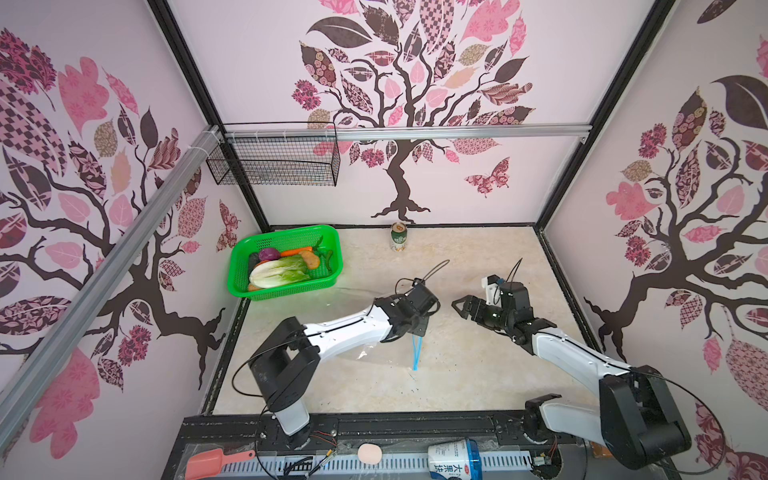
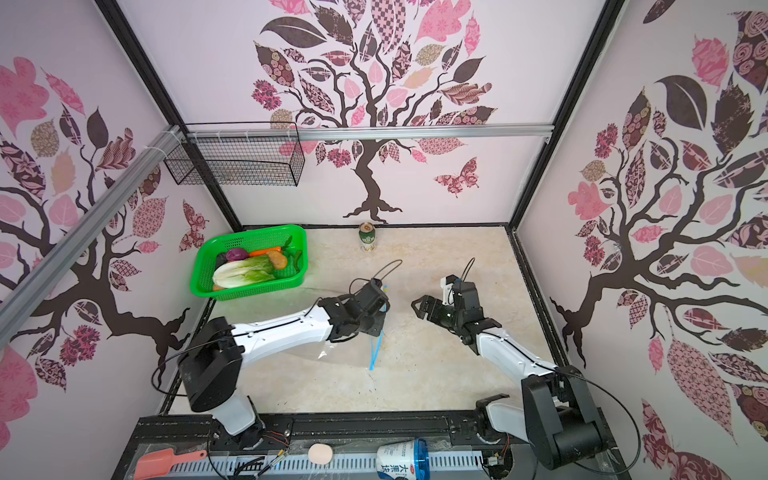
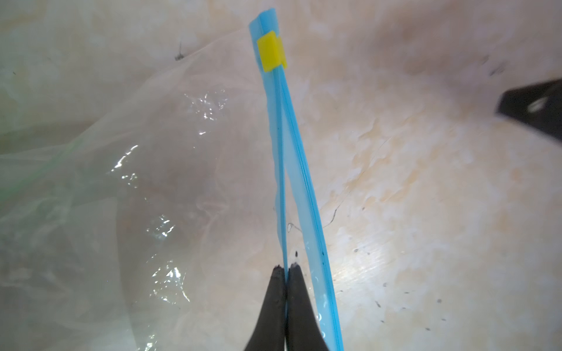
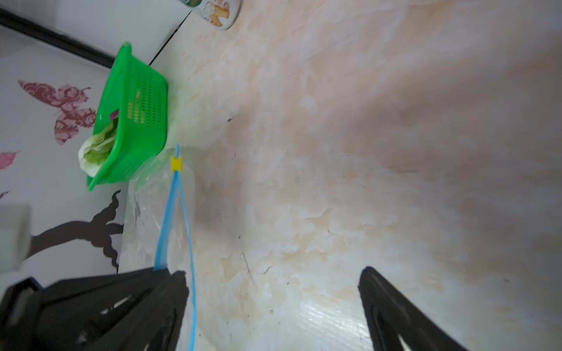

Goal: Place the food in the zip-top bag and seal the zipper
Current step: 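Grasp the opposite zipper edge with the right gripper beside the left gripper, then lift the bag and pull the zipper edges apart with both grippers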

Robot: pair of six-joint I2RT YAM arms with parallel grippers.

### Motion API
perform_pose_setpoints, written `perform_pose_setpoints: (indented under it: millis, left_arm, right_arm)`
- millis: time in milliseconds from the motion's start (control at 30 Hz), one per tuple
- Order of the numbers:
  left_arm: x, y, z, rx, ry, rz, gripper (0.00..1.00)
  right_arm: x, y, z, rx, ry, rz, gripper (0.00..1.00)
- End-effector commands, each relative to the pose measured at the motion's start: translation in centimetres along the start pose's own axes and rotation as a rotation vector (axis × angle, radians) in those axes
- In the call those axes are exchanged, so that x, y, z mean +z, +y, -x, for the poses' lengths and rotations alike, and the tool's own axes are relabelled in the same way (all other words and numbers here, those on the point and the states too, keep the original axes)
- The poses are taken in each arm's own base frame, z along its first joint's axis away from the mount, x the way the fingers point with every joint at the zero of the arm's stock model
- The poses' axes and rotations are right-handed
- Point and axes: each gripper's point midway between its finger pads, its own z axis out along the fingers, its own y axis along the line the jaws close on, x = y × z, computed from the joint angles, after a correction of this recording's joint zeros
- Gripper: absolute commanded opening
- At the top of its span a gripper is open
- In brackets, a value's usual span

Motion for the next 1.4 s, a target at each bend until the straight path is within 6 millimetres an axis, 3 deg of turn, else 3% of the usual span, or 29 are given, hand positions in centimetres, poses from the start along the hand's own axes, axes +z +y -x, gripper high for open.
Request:
perform_pose_setpoints:
  millis: [0, 133, 333, 600, 867, 1000, 1067, 1200, 1300, 1367]
  left_arm:
    - [-3.1, -1.4, 3.6, -0.06, -0.123, -0.123, 0.0]
    - [-4.9, -1.5, 4.7, -0.085, -0.18, -0.161, 0.0]
    - [-5.5, -0.9, 4.5, -0.104, -0.2, -0.157, 0.0]
    - [-5.6, -0.5, 4.1, -0.123, -0.208, -0.153, 0.0]
    - [-6.1, -1.2, 4.5, -0.117, -0.214, -0.19, 0.0]
    - [-6.7, -1.4, 4.8, -0.123, -0.223, -0.204, 0.0]
    - [-7.2, -1.6, 5.1, -0.125, -0.229, -0.22, 0.0]
    - [-8.5, -2.5, 6.0, -0.122, -0.249, -0.268, 0.0]
    - [-9.7, -3.6, 7.2, -0.09, -0.26, -0.311, 0.0]
    - [-10.5, -4.5, 8.4, -0.06, -0.275, -0.338, 0.0]
  right_arm:
    - [0.5, 3.6, 0.0, -0.018, 0.018, 0.139, 0.85]
    - [0.9, 6.7, 0.0, -0.034, 0.048, 0.254, 0.77]
    - [0.2, 10.8, 0.3, -0.08, 0.06, 0.383, 0.74]
    - [-2.0, 12.0, 0.7, -0.138, -0.01, 0.379, 0.72]
    - [-0.1, 12.0, -1.4, -0.166, 0.042, 0.348, 0.64]
    - [1.3, 12.4, -2.0, -0.175, 0.076, 0.358, 0.47]
    - [1.9, 12.3, -2.1, -0.179, 0.094, 0.357, 0.29]
    - [1.7, 12.1, -1.3, -0.219, 0.075, 0.309, 0.04]
    - [0.4, 9.8, 1.5, -0.264, -0.039, 0.088, 0.0]
    - [-1.6, 8.7, 3.5, -0.312, -0.129, -0.045, 0.0]
